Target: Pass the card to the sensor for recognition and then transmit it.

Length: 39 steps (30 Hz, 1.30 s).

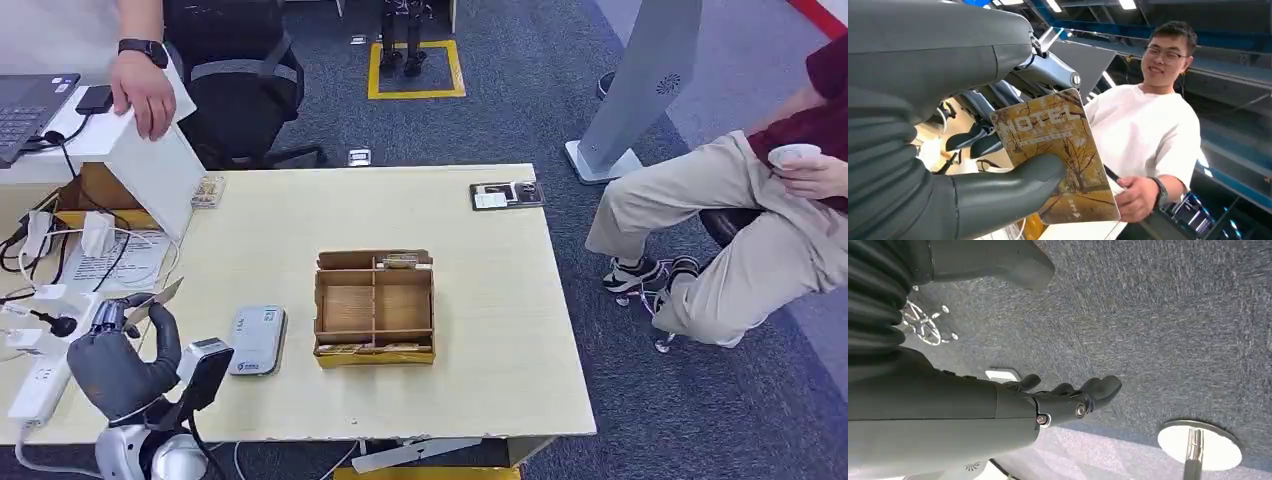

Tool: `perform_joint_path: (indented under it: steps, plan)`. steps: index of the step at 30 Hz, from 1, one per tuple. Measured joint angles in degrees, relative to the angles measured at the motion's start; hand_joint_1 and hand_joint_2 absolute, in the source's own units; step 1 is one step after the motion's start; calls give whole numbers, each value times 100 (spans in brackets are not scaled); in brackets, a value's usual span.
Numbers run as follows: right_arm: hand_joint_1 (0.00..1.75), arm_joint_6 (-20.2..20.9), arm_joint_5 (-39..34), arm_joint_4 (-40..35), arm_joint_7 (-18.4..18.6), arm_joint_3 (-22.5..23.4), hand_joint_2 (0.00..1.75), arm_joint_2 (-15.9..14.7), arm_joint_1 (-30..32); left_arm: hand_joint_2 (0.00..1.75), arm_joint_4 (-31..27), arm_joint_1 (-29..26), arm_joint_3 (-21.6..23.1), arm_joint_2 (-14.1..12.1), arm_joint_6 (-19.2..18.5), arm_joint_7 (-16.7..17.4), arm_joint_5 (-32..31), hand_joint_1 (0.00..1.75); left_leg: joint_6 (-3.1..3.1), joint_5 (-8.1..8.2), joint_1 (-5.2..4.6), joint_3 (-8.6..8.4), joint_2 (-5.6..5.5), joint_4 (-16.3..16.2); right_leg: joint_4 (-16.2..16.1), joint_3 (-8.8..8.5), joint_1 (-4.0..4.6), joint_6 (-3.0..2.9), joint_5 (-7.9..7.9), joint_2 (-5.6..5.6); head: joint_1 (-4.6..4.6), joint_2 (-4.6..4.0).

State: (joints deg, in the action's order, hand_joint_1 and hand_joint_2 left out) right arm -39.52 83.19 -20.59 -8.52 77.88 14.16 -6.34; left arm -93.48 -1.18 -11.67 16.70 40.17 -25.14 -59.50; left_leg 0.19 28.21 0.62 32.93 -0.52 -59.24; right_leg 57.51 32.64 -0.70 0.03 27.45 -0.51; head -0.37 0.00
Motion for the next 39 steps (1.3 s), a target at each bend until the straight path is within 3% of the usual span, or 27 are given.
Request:
perform_joint_path:
  steps: [8,28,39]
  plan:
    - [0,2,-41,24,-55,0,175,-2,-2,175,148,2,24,-2,0,19,-208,175,0,0,0,0,0,0,0,0,0,0,0,0,0,0]
    - [0,2,-96,122,-63,0,175,-46,-17,175,942,-8,680,-85,0,689,-741,175,0,0,0,0,0,0,0,1,0,0,0,0,0,0]
    - [0,2,-98,153,-61,0,175,-63,-16,175,1298,-5,918,-164,4,1158,-1643,175,0,0,-1,0,0,0,0,1,0,0,0,0,-2,0]
